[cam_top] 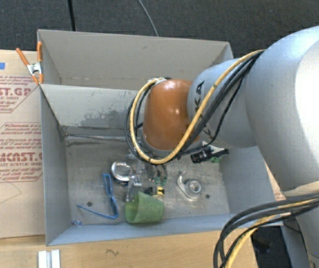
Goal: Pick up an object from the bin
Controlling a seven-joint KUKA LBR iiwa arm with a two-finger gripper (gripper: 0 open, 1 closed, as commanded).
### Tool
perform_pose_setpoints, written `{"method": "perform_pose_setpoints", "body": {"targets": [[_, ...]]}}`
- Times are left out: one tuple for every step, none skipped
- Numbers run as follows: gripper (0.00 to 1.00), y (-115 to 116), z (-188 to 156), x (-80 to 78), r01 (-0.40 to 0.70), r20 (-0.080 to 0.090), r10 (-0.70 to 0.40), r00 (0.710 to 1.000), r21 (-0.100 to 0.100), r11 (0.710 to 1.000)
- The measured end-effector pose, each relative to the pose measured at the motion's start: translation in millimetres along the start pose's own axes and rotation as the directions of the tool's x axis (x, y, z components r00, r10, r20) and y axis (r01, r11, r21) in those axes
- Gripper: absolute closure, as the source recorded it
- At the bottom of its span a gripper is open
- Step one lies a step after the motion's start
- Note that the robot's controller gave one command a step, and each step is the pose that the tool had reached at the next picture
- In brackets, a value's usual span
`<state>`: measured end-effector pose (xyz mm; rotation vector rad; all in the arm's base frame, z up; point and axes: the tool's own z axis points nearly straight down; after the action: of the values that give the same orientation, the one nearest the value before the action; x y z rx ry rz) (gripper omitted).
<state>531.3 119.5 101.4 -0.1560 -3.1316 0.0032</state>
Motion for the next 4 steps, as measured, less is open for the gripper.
{"method": "perform_pose_setpoints", "body": {"targets": [[0.00,-12.4,27.4,-43.1,-0.132,0.005,0.132,0.991,-0.005,0.991],[0.00,45.7,29.0,53.9,0.051,0.014,-0.050,0.999,-0.005,0.999],[1.00,44.8,29.5,55.6,0.048,0.000,-0.048,0.999,-0.003,0.999],[1.00,47.9,-99.5,50.6,0.059,0.014,-0.059,0.998,-0.006,0.998]]}}
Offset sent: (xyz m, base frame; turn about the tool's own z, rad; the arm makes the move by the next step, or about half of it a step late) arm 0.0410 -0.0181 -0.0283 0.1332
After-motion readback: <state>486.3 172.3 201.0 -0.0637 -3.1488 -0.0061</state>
